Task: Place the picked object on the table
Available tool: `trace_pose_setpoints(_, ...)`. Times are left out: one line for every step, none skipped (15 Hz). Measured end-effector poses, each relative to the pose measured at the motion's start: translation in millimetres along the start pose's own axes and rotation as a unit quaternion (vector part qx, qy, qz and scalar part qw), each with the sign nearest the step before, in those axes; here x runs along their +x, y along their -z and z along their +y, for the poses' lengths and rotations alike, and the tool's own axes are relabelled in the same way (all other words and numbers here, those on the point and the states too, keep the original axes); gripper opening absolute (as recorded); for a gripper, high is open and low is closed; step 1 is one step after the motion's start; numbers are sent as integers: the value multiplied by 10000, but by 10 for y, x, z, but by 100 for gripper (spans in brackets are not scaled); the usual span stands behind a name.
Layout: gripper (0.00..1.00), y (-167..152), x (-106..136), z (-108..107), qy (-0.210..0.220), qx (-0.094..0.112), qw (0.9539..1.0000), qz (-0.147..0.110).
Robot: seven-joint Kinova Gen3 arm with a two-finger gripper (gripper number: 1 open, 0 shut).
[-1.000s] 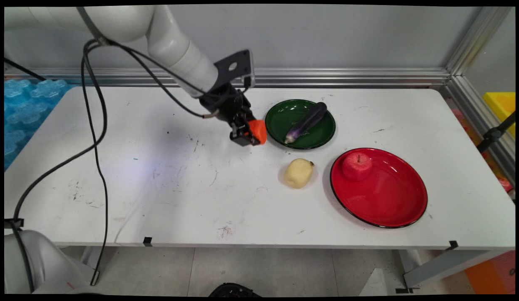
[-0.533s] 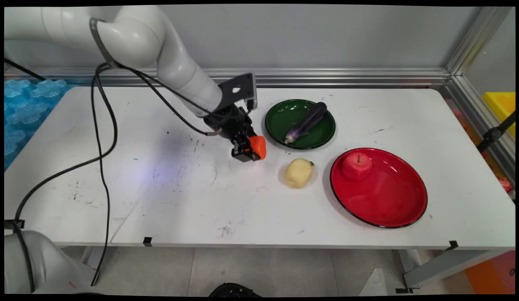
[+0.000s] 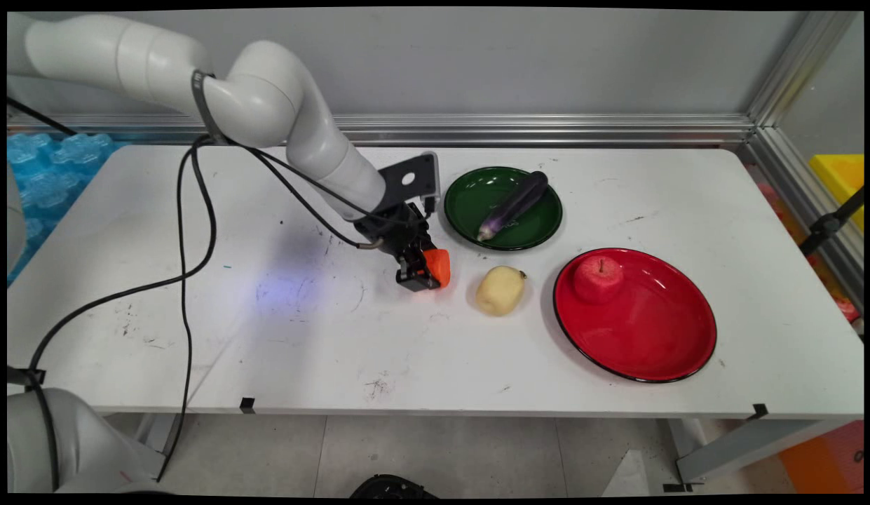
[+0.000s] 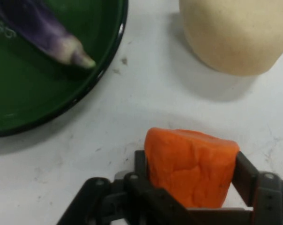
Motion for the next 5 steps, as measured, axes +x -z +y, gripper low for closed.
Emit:
trace_pose_setpoints(100,-37,-4,4,-10,-27,10000,10)
trace_pose_setpoints(100,-60,-7,6,-19,-46,10000,19)
trace_pose_setpoints(100,-84,-10,9,-39,-71,10000,36)
trace_pose_setpoints(100,-99,-10,11,-57,-88,9999,52)
trace_pose_setpoints(100,-116,-11,12,-97,-115,9998,88)
